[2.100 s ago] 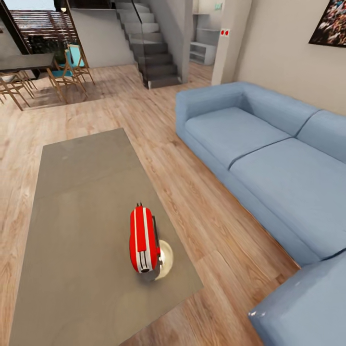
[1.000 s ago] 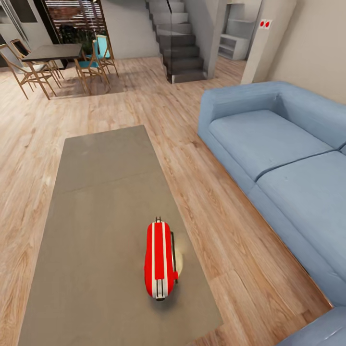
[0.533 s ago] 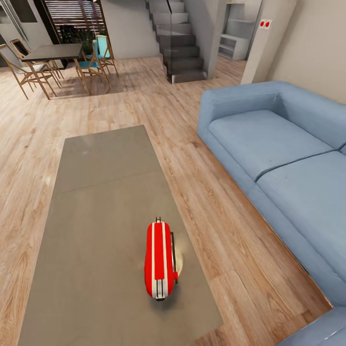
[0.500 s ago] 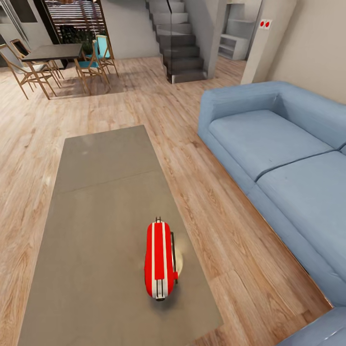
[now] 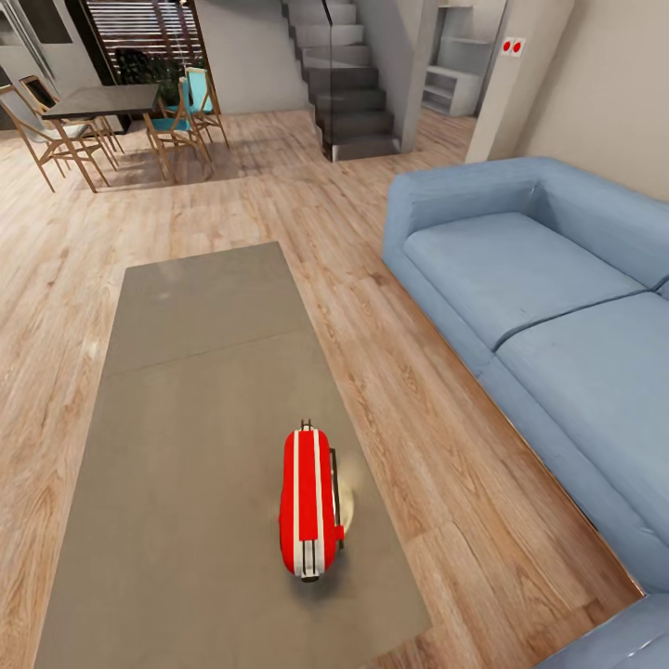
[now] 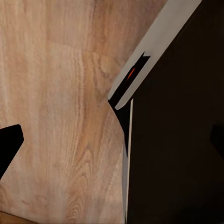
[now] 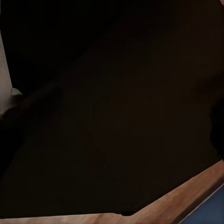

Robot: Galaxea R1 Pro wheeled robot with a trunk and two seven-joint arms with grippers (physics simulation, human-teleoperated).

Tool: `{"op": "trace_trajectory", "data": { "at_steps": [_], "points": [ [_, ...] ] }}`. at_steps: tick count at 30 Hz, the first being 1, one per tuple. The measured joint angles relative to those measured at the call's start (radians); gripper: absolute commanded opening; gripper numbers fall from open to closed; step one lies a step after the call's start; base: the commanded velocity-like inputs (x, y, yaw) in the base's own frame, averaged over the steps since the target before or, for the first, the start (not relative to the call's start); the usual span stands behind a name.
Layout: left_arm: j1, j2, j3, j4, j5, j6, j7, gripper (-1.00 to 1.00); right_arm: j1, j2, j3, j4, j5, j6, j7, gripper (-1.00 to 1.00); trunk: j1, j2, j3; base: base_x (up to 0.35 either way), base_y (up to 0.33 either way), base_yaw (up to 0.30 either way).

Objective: Turn on the radio receiver that's on the table in the living room.

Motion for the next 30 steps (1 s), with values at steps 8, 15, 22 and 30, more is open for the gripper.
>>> {"op": "trace_trajectory", "data": {
  "at_steps": [8,15,22,30],
  "points": [
    [0.000,-0.002,-0.002,0.000,-0.003,0.000,-0.001,1.00,0.000,0.002,-0.013,0.001,0.000,0.004,0.000,1.00,0.000,0.000,0.000,0.000,0.000,0.000],
    [0.000,0.000,-0.003,0.001,-0.002,0.002,-0.002,1.00,0.000,0.002,-0.017,0.021,0.003,0.005,0.001,1.00,0.000,0.000,0.000,0.000,0.000,0.000],
    [0.000,0.004,-0.004,0.001,-0.004,0.003,-0.001,1.00,0.000,0.003,-0.017,0.025,0.002,0.005,0.000,1.00,0.000,0.000,0.000,0.000,0.000,0.000],
    [0.000,-0.001,-0.008,0.001,-0.005,0.002,0.000,1.00,0.000,0.003,-0.048,0.037,0.002,0.007,0.001,1.00,-0.027,0.049,0.022,0.000,0.000,0.000]
  ]
}}
